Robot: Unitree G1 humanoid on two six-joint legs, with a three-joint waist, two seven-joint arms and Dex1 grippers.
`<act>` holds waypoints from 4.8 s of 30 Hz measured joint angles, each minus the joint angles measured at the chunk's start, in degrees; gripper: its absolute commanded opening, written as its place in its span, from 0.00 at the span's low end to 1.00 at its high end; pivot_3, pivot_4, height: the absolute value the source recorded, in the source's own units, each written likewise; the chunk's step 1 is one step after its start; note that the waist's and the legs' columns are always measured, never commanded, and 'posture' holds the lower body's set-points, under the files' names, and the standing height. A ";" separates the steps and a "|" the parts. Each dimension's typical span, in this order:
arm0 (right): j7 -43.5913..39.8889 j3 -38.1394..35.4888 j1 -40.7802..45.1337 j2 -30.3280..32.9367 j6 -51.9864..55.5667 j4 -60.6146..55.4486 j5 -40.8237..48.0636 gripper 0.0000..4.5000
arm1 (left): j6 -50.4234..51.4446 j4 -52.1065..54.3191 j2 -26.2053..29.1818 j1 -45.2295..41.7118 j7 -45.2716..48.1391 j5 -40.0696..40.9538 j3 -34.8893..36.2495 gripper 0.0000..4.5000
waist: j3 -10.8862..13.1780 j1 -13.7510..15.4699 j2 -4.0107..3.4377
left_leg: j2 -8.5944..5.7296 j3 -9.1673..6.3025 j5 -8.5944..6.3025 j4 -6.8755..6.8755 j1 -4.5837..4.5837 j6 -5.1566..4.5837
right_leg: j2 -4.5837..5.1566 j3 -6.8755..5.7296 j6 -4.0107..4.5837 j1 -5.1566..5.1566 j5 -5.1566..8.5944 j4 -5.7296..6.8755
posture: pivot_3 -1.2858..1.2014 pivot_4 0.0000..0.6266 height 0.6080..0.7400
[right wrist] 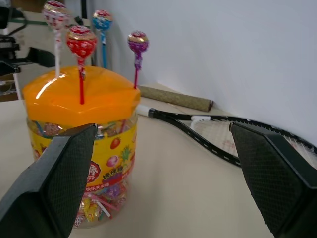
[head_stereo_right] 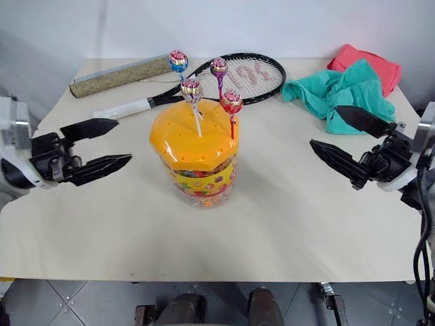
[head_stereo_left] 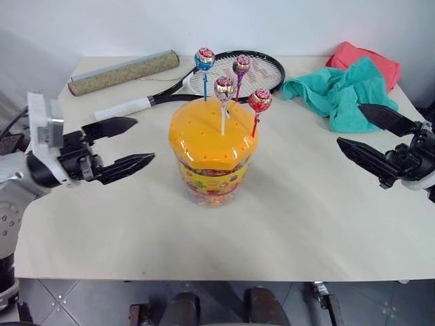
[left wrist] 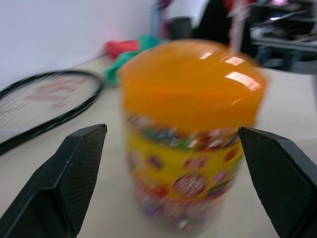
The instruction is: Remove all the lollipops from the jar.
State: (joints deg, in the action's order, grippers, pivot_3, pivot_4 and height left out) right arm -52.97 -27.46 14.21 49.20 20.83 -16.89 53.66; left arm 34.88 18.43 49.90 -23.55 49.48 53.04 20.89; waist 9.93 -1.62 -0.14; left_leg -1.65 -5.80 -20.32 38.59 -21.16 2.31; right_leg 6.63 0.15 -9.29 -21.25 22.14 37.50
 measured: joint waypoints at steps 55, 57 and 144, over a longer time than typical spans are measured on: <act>-14.95 -5.64 -9.75 -7.26 -1.53 -1.53 3.96 1.00 | 7.16 -10.36 -16.39 -24.26 5.49 0.34 -10.85 0.01 | 0.08 1.45 0.10 | -0.20 -0.43 0.03 0.35 -0.04 -0.11 | 0.04 -0.71 -0.24 0.80 -0.22 -0.61 | 0.52 0.24 1.00; -14.97 -4.96 -8.66 -7.82 -2.26 -0.33 3.19 1.00 | 9.28 -10.40 -14.58 -25.12 5.00 3.88 -7.22 0.01 | 0.08 1.31 0.10 | -0.19 -0.44 0.03 0.35 -0.04 -0.11 | 0.05 -0.71 -0.24 0.80 -0.22 -0.61 | 0.52 0.24 1.00; -8.13 -8.23 -10.04 -8.15 -9.65 -4.91 -0.96 1.00 | -5.73 -51.85 -23.98 -47.34 26.71 -21.54 -16.34 0.01 | 0.30 0.16 0.33 | -0.88 -0.37 0.36 0.14 -0.15 -0.55 | 0.96 -1.56 -0.41 0.67 -0.42 -0.49 | 0.52 0.24 1.00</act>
State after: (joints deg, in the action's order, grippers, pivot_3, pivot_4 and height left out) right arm -61.10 -35.69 4.17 41.05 11.18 -21.79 52.70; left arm 29.15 -33.42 25.92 -70.88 76.19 31.49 4.55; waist 10.23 -1.46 0.19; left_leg -2.53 -6.17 -19.96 38.73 -21.32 1.76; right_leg 7.60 -1.41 -9.70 -20.57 21.72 37.01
